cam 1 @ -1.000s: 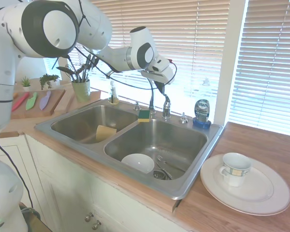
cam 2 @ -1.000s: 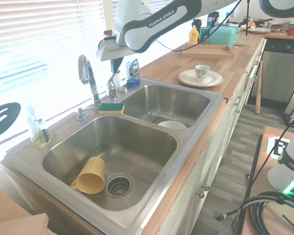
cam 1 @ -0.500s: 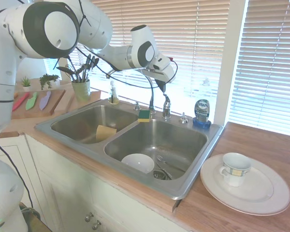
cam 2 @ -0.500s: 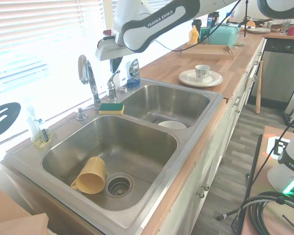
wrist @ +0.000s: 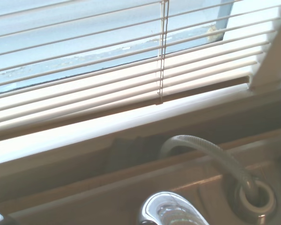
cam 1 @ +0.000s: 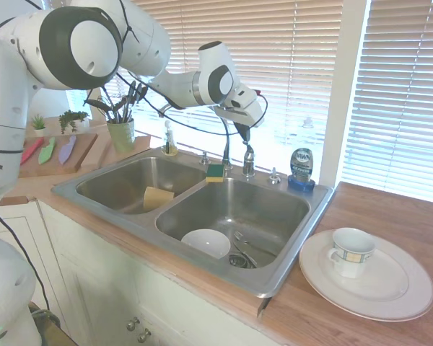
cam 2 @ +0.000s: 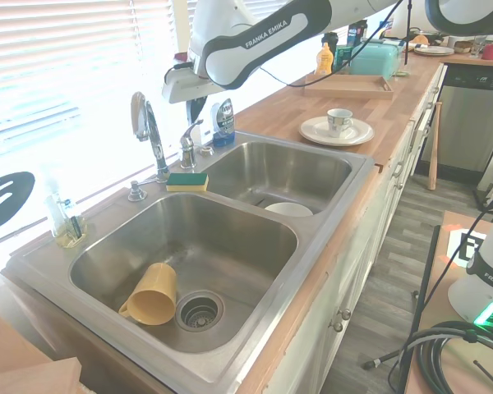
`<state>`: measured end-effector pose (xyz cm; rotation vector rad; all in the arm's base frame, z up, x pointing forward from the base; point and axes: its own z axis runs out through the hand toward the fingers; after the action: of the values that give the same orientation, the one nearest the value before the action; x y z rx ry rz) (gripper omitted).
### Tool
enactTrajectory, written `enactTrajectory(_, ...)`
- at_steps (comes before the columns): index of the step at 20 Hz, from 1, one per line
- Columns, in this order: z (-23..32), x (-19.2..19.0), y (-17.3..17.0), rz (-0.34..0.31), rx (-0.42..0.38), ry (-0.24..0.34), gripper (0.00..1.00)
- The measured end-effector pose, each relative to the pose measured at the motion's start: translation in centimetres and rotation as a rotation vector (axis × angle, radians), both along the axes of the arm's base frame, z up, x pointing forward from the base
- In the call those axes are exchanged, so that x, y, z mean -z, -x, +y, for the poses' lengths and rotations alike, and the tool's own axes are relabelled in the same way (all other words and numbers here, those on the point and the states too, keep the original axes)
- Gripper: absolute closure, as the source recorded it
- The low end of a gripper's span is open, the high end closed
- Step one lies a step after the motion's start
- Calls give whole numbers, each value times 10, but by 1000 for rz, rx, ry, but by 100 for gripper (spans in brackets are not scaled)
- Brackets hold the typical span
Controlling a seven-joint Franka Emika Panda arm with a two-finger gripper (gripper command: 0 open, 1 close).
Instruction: Turn off the faucet
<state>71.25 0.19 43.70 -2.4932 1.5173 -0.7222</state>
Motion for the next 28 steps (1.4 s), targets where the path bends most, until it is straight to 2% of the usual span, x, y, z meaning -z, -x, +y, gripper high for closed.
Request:
enactTrajectory(8, -6, 21, 11, 12, 10, -10, 100)
enactTrajectory(13, -15, 44, 25, 52, 23, -10, 100)
enactTrajectory(18, -12, 45, 30, 62, 19, -11, 100)
enactTrajectory(21, -7, 50, 41, 162, 21, -28, 100)
enactTrajectory(24, 4, 51, 62, 322, 9, -38, 100)
enactTrajectory(28, 10, 52, 103, 445, -17, -33, 100)
